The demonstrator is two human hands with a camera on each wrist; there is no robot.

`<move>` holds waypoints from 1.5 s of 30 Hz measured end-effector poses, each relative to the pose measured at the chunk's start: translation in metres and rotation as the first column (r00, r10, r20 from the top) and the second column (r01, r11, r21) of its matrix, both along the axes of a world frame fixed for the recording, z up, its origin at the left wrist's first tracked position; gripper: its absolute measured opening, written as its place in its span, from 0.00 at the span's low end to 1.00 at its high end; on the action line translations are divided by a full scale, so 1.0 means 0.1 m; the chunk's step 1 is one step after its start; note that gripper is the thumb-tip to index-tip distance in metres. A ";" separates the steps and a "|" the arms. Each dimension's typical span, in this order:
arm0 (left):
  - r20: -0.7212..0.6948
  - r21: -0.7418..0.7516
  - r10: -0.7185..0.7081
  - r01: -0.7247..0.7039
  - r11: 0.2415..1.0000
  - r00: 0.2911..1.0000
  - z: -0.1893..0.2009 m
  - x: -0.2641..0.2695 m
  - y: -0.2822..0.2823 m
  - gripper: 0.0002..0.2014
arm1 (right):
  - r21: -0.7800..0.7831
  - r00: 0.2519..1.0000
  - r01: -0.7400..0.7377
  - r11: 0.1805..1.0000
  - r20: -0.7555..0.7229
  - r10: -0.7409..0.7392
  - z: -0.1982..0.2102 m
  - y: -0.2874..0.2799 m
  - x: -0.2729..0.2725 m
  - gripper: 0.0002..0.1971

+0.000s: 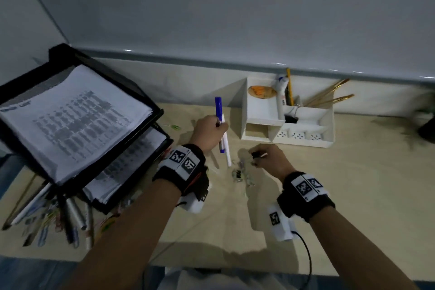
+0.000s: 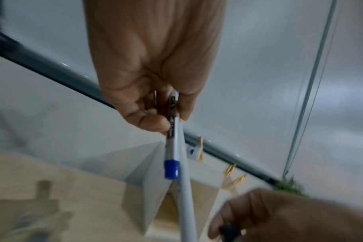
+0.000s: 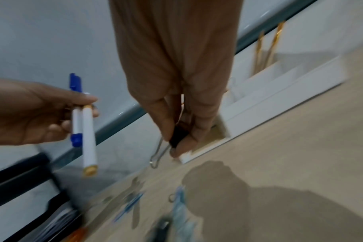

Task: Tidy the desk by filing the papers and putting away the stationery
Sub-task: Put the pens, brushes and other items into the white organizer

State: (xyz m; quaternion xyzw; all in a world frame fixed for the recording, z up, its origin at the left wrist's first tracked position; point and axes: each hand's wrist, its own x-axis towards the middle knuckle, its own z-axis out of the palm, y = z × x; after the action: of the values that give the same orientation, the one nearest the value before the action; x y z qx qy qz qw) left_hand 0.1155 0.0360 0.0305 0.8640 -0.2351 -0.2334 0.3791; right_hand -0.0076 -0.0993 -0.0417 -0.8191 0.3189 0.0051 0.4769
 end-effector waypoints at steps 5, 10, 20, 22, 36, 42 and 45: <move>-0.130 -0.232 -0.024 -0.007 0.973 0.991 0.25 0.05 -0.63 0.09 | -0.059 0.963 0.265 0.962 0.056 -0.262 0.27 -0.98 -0.35 0.05; -0.125 -0.322 0.032 -0.071 0.944 0.992 0.38 0.17 -1.26 0.05 | -0.375 0.937 0.309 0.874 -0.037 -0.347 0.35 -1.77 -0.13 0.08; -0.112 -0.236 -0.006 -0.021 0.972 0.994 0.35 0.25 -2.00 0.07 | -0.322 0.986 0.167 0.932 0.063 -0.155 0.26 -2.01 0.15 0.08; -0.058 -0.204 -0.039 0.026 0.979 0.998 0.32 0.24 -2.14 0.08 | -0.160 0.983 0.077 0.984 0.176 -0.049 0.51 -1.91 0.19 0.10; 0.116 -0.009 -0.160 0.162 0.987 0.980 0.16 0.20 -2.48 0.01 | -0.373 0.997 -0.008 0.928 -0.072 -0.020 0.59 -2.16 0.59 0.10; 0.225 0.030 -0.193 0.191 0.981 0.955 0.08 0.23 -2.54 0.05 | -0.263 0.995 -0.103 0.959 -0.030 0.098 0.52 -2.12 0.65 0.18; 0.232 -0.013 -0.153 0.160 0.987 0.961 0.08 0.23 -2.52 0.08 | -0.269 0.996 -0.081 0.960 0.013 0.088 0.50 -2.08 0.69 0.14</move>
State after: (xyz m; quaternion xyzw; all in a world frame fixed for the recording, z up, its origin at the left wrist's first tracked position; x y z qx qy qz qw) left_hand 0.1387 -0.2158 0.0390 0.8579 -0.3486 -0.1571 0.3431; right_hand 0.0616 -0.3070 0.0080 -0.8889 0.2756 -0.0279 0.3648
